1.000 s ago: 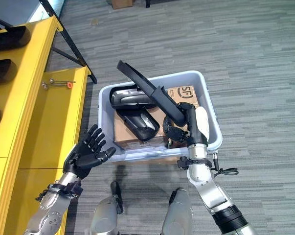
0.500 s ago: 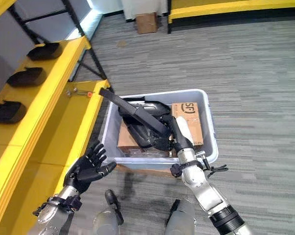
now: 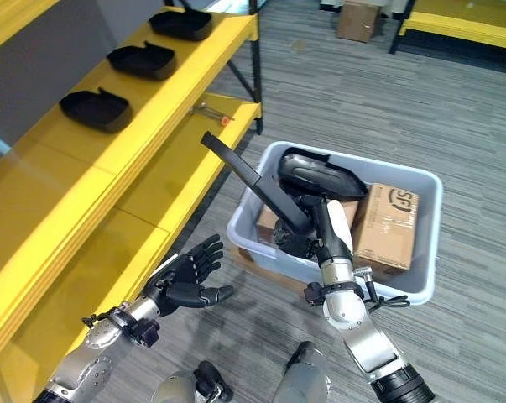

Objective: Move parts from the plastic box to the shelf.

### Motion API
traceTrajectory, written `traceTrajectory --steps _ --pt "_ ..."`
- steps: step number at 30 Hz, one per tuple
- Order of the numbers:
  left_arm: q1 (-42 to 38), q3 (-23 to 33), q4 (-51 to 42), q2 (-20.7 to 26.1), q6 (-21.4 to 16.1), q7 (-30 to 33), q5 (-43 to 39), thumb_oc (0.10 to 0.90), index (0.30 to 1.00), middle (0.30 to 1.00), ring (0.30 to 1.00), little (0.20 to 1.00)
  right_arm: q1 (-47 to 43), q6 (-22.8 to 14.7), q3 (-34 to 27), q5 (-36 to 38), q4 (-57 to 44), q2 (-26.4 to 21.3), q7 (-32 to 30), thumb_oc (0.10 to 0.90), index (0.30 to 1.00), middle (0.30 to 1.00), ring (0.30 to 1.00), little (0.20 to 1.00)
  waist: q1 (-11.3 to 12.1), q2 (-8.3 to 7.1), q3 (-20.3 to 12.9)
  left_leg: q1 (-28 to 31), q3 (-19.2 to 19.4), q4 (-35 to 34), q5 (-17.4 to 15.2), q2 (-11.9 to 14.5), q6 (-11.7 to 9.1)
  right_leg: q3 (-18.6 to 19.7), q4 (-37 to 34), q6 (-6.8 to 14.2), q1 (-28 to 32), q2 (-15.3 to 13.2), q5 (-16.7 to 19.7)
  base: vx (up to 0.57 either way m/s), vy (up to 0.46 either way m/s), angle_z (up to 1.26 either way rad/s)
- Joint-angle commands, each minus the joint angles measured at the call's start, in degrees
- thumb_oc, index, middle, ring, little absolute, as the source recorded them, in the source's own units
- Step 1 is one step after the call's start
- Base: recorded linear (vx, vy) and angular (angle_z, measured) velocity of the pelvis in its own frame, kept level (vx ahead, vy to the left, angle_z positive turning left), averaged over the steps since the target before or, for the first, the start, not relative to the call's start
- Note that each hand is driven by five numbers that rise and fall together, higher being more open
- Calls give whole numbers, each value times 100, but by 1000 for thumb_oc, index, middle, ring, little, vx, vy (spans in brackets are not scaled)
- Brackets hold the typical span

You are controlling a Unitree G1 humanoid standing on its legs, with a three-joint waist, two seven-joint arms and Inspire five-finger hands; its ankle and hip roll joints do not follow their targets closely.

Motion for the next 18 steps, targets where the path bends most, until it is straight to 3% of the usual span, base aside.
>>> traceTrajectory --steps 1,7,15,18 --pt "140 364 -912 332 -492 52 -84 900 1000 1000 1000 1000 -608 -781 -393 -331 -867 89 -190 400 300 300 300 300 149 6 -521 833 -70 -635 -295 89 124 52 82 172 -29 434 -599 -141 343 74" --pt "404 728 -1000 249 -1231 209 -370 900 1000 1000 1000 1000 -540 -697 -446 -612 -901 121 -165 400 300 300 300 300 465 -31 -478 802 -382 -912 -202 -117 192 -33 -68 351 78 171 -224 -84 195 47" --pt "457 920 -1000 93 -1507 48 -211 900 1000 1000 1000 1000 -729 -608 -349 -768 -886 197 101 400 300 300 300 300 878 -188 -421 714 -676 -948 -267 -398 228 -287 -803 716 279 -342 799 -62 185 35" --pt "401 833 -895 43 -1541 104 -141 900 1000 1000 1000 1000 -955 -382 -186 -944 -811 303 123 400 300 300 300 300 1023 -216 -417 676 -752 -887 -339 -543 299 -392 -956 773 418 -424 951 -12 214 38"
